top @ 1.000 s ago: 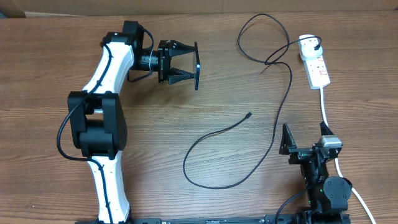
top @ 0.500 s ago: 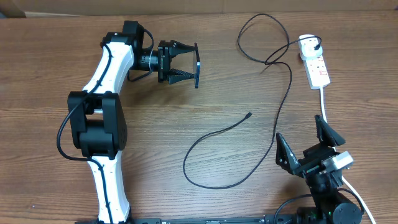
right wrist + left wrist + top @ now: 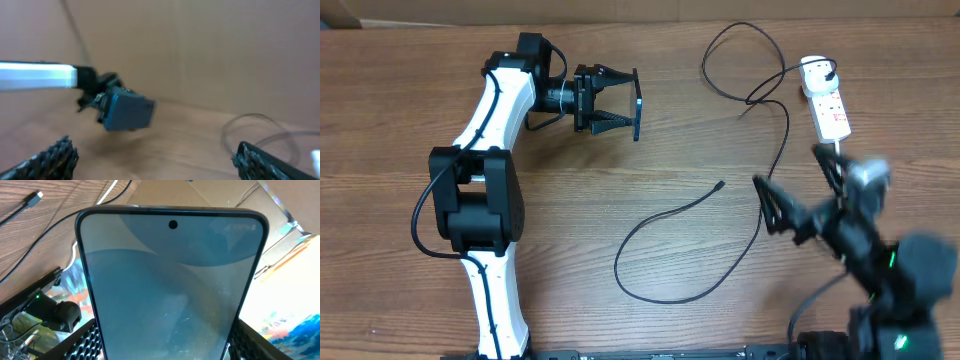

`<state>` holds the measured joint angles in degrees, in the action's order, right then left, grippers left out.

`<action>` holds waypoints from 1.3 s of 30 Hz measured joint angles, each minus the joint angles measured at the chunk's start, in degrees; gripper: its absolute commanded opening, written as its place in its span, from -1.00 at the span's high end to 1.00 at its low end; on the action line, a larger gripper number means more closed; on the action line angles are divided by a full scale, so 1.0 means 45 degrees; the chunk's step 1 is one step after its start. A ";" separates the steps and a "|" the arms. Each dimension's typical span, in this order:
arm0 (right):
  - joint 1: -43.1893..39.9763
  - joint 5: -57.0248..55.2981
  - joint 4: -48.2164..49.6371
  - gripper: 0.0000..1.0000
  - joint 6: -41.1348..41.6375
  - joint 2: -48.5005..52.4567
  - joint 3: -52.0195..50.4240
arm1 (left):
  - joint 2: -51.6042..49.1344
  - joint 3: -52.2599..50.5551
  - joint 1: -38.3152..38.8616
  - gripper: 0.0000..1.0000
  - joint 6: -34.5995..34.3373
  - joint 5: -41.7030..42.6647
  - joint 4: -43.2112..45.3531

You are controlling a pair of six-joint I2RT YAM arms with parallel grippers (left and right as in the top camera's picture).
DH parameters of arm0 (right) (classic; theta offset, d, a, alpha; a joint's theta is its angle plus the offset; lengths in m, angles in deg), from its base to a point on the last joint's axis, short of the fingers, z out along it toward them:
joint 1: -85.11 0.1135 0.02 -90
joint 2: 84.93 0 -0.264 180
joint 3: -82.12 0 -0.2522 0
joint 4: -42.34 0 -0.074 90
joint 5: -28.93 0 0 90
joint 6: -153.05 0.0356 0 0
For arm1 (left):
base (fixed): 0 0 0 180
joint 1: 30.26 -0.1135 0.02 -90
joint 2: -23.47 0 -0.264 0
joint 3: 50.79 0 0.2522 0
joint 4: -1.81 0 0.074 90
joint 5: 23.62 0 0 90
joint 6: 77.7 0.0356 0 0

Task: Plug charger to phone and switch on socket
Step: 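Move the right gripper toward the phone held by the left gripper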

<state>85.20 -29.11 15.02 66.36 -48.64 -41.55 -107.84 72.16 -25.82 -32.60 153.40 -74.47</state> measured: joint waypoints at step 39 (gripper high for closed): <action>0.8573 -0.8563 -0.2715 -0.86 0.5629 1.1929 0.7990 | 0.0000 0.0000 0.0000 -0.22 0.0000 -0.0204 0.0000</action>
<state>123.78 -67.64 2.80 91.69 5.04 -5.60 -107.84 72.16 -25.82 -32.60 152.48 -74.47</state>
